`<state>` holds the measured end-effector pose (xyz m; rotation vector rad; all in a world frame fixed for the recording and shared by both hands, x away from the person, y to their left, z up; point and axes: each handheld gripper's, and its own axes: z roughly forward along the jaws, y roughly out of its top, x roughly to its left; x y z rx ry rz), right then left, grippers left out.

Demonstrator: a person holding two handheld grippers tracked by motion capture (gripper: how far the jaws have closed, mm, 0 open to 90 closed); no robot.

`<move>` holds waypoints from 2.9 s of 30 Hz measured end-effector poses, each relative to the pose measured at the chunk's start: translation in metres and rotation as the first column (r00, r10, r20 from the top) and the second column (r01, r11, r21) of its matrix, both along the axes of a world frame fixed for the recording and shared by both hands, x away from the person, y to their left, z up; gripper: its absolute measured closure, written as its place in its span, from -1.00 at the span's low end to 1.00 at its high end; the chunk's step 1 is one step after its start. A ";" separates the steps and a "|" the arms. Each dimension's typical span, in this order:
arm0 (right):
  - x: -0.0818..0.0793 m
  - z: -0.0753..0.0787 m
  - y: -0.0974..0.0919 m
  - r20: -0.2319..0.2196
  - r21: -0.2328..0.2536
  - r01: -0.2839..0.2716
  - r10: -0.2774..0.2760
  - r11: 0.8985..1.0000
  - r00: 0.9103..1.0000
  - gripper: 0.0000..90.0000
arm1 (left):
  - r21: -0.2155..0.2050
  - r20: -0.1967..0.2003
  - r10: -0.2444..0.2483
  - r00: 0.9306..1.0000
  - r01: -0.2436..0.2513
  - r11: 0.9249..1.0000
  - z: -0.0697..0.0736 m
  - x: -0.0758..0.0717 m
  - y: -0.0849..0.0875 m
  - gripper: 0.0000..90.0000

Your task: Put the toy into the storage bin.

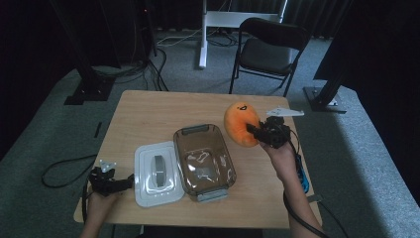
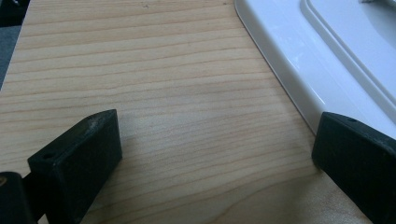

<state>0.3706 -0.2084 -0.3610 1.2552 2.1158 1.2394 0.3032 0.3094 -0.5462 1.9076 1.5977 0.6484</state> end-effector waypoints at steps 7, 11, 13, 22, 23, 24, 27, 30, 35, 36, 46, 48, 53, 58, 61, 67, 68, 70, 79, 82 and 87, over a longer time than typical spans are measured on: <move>-0.004 0.008 0.019 0.015 0.017 -0.051 0.051 0.999 0.999 0.45 | 0.000 0.000 0.000 1.000 0.000 1.000 0.000 0.000 0.000 -0.96; -0.007 0.012 0.028 0.019 0.033 -0.081 0.080 0.996 0.997 0.45 | 0.000 0.000 0.000 1.000 0.000 1.000 0.000 0.000 0.000 -0.96; -0.009 0.013 0.035 0.024 0.031 -0.099 0.098 0.995 0.995 0.45 | 0.000 0.000 0.000 1.000 0.000 1.000 0.000 0.000 0.000 -0.96; -0.008 0.009 0.063 0.013 0.023 -0.153 0.153 0.988 0.988 0.45 | 0.000 0.000 0.000 1.000 0.000 1.000 0.000 0.000 0.000 -0.96; -0.008 0.008 0.066 0.011 0.021 -0.158 0.158 0.987 0.987 0.45 | 0.000 -0.001 0.000 1.000 0.000 1.000 0.000 0.000 0.000 -0.96; -0.008 0.007 0.069 0.009 0.019 -0.163 0.163 0.986 0.987 0.45 | 0.000 0.000 0.000 1.000 0.000 1.000 0.000 0.000 0.000 -0.96; -0.008 0.006 0.076 0.002 0.018 -0.182 0.182 0.983 0.983 0.45 | 0.000 0.000 0.000 1.000 0.000 1.000 0.000 0.000 0.000 -0.96; -0.008 0.003 0.082 -0.005 0.012 -0.198 0.198 0.980 0.980 0.45 | 0.000 0.000 0.000 1.000 0.000 1.000 0.000 0.000 0.000 -0.96; -0.007 -0.002 0.090 -0.021 0.006 -0.221 0.221 0.975 0.975 0.44 | 0.000 0.000 0.000 1.000 0.000 1.000 0.000 0.000 0.000 -0.96; -0.007 -0.004 0.091 -0.023 0.007 -0.224 0.224 0.975 0.974 0.44 | 0.000 0.000 0.000 1.000 0.000 1.000 0.000 0.000 0.000 -0.96; -0.008 -0.022 0.101 -0.069 -0.012 -0.254 0.252 0.967 0.965 0.42 | 0.000 0.000 0.000 1.000 0.000 1.000 0.000 0.000 0.000 -0.96; -0.008 -0.024 0.102 -0.077 -0.017 -0.263 0.261 0.965 0.962 0.41 | 0.000 0.001 0.000 1.000 0.000 1.000 0.000 0.000 0.000 -0.96; -0.008 -0.035 0.108 -0.109 -0.030 -0.276 0.272 0.961 0.956 0.40 | 0.000 0.000 0.000 1.000 0.000 1.000 0.000 0.000 0.000 -0.96; -0.006 -0.046 0.111 -0.145 -0.044 -0.282 0.273 0.958 0.951 0.37 | 0.000 0.001 0.000 1.000 0.000 1.000 0.000 0.000 0.000 -0.96; -0.004 -0.050 0.111 -0.162 -0.037 -0.284 0.275 0.958 0.948 0.35 | 0.000 0.001 0.000 1.000 0.000 1.000 0.000 0.000 0.000 -0.96; -0.001 -0.052 0.112 -0.173 -0.046 -0.285 0.273 0.958 0.946 0.30 | 0.000 0.001 0.000 1.000 0.000 1.000 0.000 0.000 0.000 -0.96; 0.000 -0.052 0.111 -0.181 -0.044 -0.282 0.270 0.958 0.946 0.28 | 0.000 0.001 0.000 1.000 0.000 1.000 0.000 0.000 0.000 -0.96; 0.002 -0.054 0.111 -0.190 -0.046 -0.278 0.265 0.959 0.945 0.26 | 0.000 0.001 0.000 1.000 0.000 1.000 0.000 0.000 0.000 -0.96; 0.005 -0.061 0.112 -0.233 -0.042 -0.299 0.282 0.953 0.931 0.11 | 0.000 0.001 0.000 1.000 0.000 1.000 0.000 0.000 0.000 -0.96; 0.005 -0.060 0.114 -0.248 -0.037 -0.312 0.294 0.949 0.923 -0.06 | 0.000 0.001 0.000 1.000 0.000 1.000 0.000 0.000 0.000 -0.96; 0.005 -0.059 0.118 -0.265 -0.031 -0.335 0.316 0.942 0.911 -0.19 | 0.000 0.000 0.000 1.000 0.000 1.000 0.000 0.000 0.000 -0.96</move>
